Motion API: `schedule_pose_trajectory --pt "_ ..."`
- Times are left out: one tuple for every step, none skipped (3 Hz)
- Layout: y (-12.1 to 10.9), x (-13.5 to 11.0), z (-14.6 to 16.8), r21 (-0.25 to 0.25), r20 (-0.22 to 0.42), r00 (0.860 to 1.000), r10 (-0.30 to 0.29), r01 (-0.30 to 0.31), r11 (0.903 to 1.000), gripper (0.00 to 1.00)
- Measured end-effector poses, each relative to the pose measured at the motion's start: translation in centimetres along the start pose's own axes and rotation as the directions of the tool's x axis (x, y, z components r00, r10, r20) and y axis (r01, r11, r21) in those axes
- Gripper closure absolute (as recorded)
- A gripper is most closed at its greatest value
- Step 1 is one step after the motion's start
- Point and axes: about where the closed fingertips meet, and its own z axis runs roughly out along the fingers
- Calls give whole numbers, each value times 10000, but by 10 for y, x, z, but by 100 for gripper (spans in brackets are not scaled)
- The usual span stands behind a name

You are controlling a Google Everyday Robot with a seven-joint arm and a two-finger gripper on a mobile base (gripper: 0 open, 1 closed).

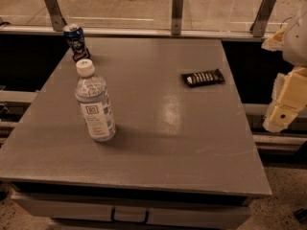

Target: Pick blue plastic bottle

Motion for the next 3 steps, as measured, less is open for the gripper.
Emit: schedule_pose_trajectory --pt "0 0 0 0 2 10000 -1 1 10000 0" --pt "-1 -6 5 -20 250 9996 -121 122 9999 0" --pt "3 -44 47 -718 1415 9878 -644 751 9946 0"
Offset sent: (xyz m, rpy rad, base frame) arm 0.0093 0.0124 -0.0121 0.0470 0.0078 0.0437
